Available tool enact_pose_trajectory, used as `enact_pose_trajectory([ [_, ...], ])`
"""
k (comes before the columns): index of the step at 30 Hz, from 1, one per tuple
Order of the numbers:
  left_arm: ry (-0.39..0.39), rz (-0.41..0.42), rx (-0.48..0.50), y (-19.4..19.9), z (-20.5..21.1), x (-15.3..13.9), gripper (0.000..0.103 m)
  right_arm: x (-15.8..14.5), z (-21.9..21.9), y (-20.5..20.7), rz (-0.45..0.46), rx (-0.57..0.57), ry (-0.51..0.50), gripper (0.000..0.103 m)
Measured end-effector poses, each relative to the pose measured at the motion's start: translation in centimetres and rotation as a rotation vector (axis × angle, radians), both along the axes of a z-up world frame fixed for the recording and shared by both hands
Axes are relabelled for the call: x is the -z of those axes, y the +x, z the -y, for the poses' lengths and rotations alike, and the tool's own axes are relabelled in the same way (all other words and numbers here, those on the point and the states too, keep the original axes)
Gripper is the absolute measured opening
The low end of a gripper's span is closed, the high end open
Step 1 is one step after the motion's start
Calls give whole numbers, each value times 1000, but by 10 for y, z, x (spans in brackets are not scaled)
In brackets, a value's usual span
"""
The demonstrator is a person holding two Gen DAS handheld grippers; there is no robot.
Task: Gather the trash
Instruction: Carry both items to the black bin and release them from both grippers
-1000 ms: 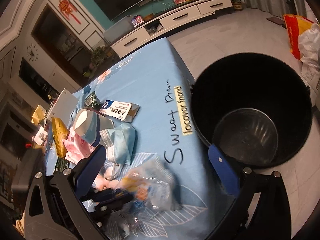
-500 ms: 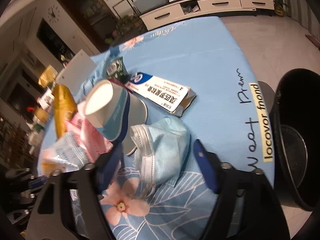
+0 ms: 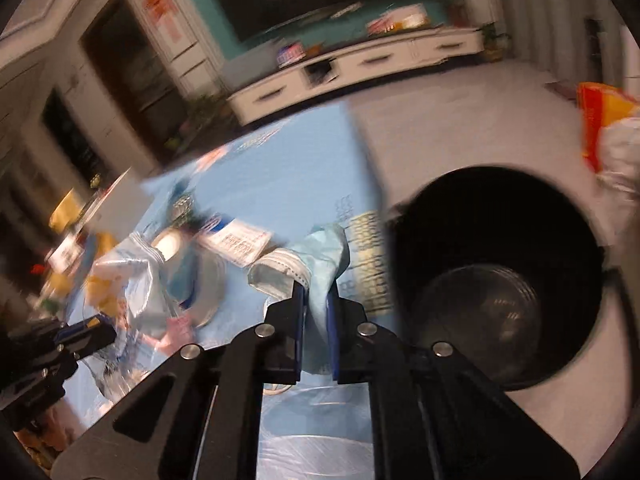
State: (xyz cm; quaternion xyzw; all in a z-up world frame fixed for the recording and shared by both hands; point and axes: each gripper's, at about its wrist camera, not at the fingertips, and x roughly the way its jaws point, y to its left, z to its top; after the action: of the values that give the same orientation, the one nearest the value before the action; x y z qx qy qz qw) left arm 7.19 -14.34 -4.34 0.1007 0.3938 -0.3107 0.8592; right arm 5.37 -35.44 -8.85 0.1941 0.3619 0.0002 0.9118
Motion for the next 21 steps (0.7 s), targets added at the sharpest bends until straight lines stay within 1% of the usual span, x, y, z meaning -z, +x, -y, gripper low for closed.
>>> enact_pose_trajectory([
  [2,-2,8,41,10,35,-3,11,-4,25,-10,5,78,-30,11],
  [4,-8,6,65,20,61,-3,12,-3,49,-17,6,144,-34,11],
  [7,-7,0,117,38,119,0,14,3,83,-23,-6,224,-40,11],
  [9,4,-22,142,47,149,9,14,10,96,-23,-18,246,-32,12],
  [10,20,-35,156,52,168,17,14,15,101,-23,-26,254,-28,12],
  [11,34,-44,163,56,179,24,14,22,109,-21,-43,267,-25,13],
  [13,70,-73,179,63,204,42,16,32,112,-18,-66,277,-21,17],
  [14,87,-80,179,67,211,50,19,39,117,-17,-77,287,-15,22],
  [15,102,-92,178,70,219,55,31,42,121,-18,-86,293,-16,29],
  [16,112,-112,179,73,226,63,44,46,125,-19,-97,307,-17,32],
  [18,111,-124,180,74,231,67,50,50,127,-19,-102,320,-9,40],
  [19,106,-122,174,74,230,66,61,49,130,-19,-101,323,-2,42],
  [21,86,-119,156,71,224,62,76,47,132,-25,-91,337,6,53],
])
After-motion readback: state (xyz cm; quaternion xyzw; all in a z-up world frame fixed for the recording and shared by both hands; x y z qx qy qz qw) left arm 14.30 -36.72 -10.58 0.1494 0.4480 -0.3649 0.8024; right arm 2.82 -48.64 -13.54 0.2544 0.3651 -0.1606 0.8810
